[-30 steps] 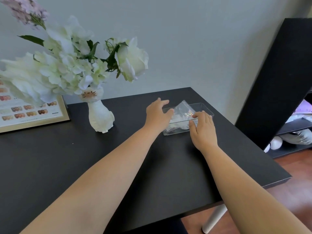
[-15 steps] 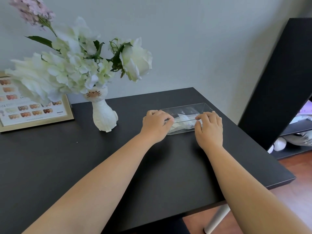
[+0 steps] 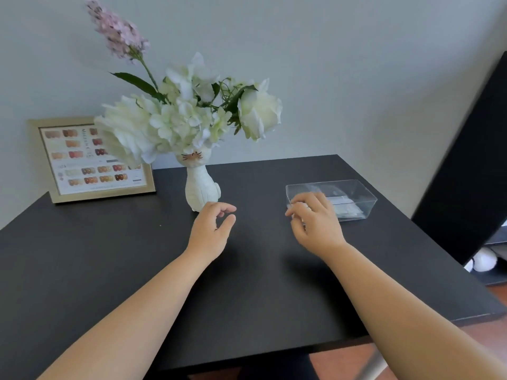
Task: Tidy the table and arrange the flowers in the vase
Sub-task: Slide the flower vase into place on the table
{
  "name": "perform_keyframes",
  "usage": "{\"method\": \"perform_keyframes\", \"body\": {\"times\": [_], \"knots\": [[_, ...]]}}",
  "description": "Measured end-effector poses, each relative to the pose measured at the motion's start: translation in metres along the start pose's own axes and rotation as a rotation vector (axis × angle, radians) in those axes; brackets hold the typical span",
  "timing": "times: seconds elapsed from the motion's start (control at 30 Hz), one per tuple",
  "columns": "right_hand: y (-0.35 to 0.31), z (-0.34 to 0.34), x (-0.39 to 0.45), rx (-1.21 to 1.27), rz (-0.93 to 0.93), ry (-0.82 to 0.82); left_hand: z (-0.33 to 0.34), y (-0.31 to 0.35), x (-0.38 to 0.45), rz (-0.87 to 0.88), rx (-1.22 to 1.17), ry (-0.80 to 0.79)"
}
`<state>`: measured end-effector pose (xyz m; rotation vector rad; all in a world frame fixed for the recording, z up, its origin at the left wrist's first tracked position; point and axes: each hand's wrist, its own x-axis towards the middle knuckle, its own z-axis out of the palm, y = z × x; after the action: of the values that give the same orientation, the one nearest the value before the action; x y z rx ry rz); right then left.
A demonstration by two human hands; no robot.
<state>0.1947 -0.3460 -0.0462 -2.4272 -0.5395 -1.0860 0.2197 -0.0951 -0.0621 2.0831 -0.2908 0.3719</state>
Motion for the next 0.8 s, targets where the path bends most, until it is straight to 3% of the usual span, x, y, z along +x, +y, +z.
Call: {"method": "perform_keyframes", "body": {"times": [0.07, 0.2, 0.4, 0.8], "knots": [[-0.018, 0.015, 0.009, 0.082, -0.025, -0.118, -0.018, -0.015, -0.005, -0.091, -0.025, 0.069], [-0.039, 0.056, 0.022, 0.277, 0.279, -0.414, -0.047, -0.035, -0.007, -0.259, -0.088, 0.165], [-0.054, 0.11, 0.048, 0.454, 0.694, -0.441, -0.066, -0.05, 0.007, -0.395, -0.143, 0.122], [-0.073, 0.157, 0.082, 0.613, 0.618, -0.413, -0.072, -0.07, 0.051, -0.355, -0.176, 0.039]]}}
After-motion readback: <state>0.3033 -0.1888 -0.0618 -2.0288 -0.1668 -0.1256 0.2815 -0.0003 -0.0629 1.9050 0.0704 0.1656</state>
